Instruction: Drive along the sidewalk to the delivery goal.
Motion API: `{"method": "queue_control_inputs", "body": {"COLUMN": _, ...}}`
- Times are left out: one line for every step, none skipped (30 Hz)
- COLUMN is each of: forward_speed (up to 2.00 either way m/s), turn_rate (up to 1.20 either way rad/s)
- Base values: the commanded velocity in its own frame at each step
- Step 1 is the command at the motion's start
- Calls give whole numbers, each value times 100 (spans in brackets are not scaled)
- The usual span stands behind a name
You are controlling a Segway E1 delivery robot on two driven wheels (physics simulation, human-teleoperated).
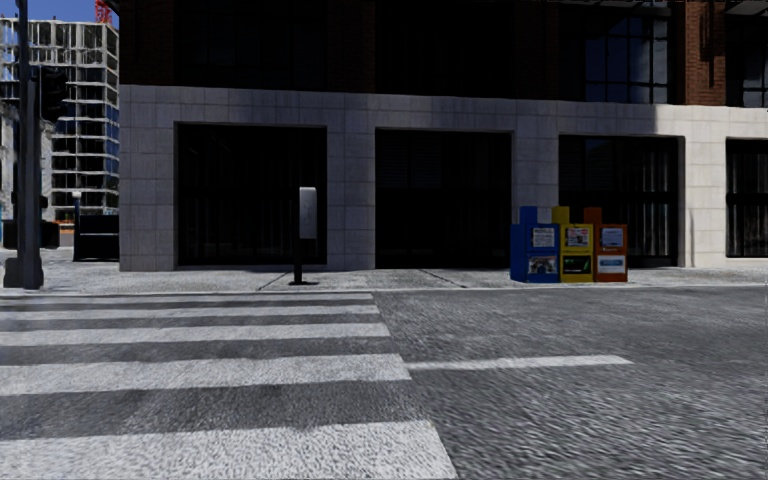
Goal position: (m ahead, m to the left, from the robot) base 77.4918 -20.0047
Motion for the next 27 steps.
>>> {"method": "queue_control_inputs", "body": {"forward_speed": 93, "turn_rate": 114}}
{"method": "queue_control_inputs", "body": {"forward_speed": 94, "turn_rate": 114}}
{"method": "queue_control_inputs", "body": {"forward_speed": 94, "turn_rate": 114}}
{"method": "queue_control_inputs", "body": {"forward_speed": 94, "turn_rate": 114}}
{"method": "queue_control_inputs", "body": {"forward_speed": 94, "turn_rate": 114}}
{"method": "queue_control_inputs", "body": {"forward_speed": 94, "turn_rate": 102}}
{"method": "queue_control_inputs", "body": {"forward_speed": 94, "turn_rate": 0}}
{"method": "queue_control_inputs", "body": {"forward_speed": 94, "turn_rate": 0}}
{"method": "queue_control_inputs", "body": {"forward_speed": 94, "turn_rate": 0}}
{"method": "queue_control_inputs", "body": {"forward_speed": 94, "turn_rate": 0}}
{"method": "queue_control_inputs", "body": {"forward_speed": 94, "turn_rate": 0}}
{"method": "queue_control_inputs", "body": {"forward_speed": 94, "turn_rate": 0}}
{"method": "queue_control_inputs", "body": {"forward_speed": 94, "turn_rate": 0}}
{"method": "queue_control_inputs", "body": {"forward_speed": 94, "turn_rate": 0}}
{"method": "queue_control_inputs", "body": {"forward_speed": 94, "turn_rate": 0}}
{"method": "queue_control_inputs", "body": {"forward_speed": 94, "turn_rate": 0}}
{"method": "queue_control_inputs", "body": {"forward_speed": 94, "turn_rate": 0}}
{"method": "queue_control_inputs", "body": {"forward_speed": 94, "turn_rate": 0}}
{"method": "queue_control_inputs", "body": {"forward_speed": 94, "turn_rate": 0}}
{"method": "queue_control_inputs", "body": {"forward_speed": 94, "turn_rate": 0}}
{"method": "queue_control_inputs", "body": {"forward_speed": 94, "turn_rate": 0}}
{"method": "queue_control_inputs", "body": {"forward_speed": 94, "turn_rate": 0}}
{"method": "queue_control_inputs", "body": {"forward_speed": 94, "turn_rate": 0}}
{"method": "queue_control_inputs", "body": {"forward_speed": 94, "turn_rate": 0}}
{"method": "queue_control_inputs", "body": {"forward_speed": 94, "turn_rate": 0}}
{"method": "queue_control_inputs", "body": {"forward_speed": 95, "turn_rate": 0}}
{"method": "queue_control_inputs", "body": {"forward_speed": 95, "turn_rate": 0}}
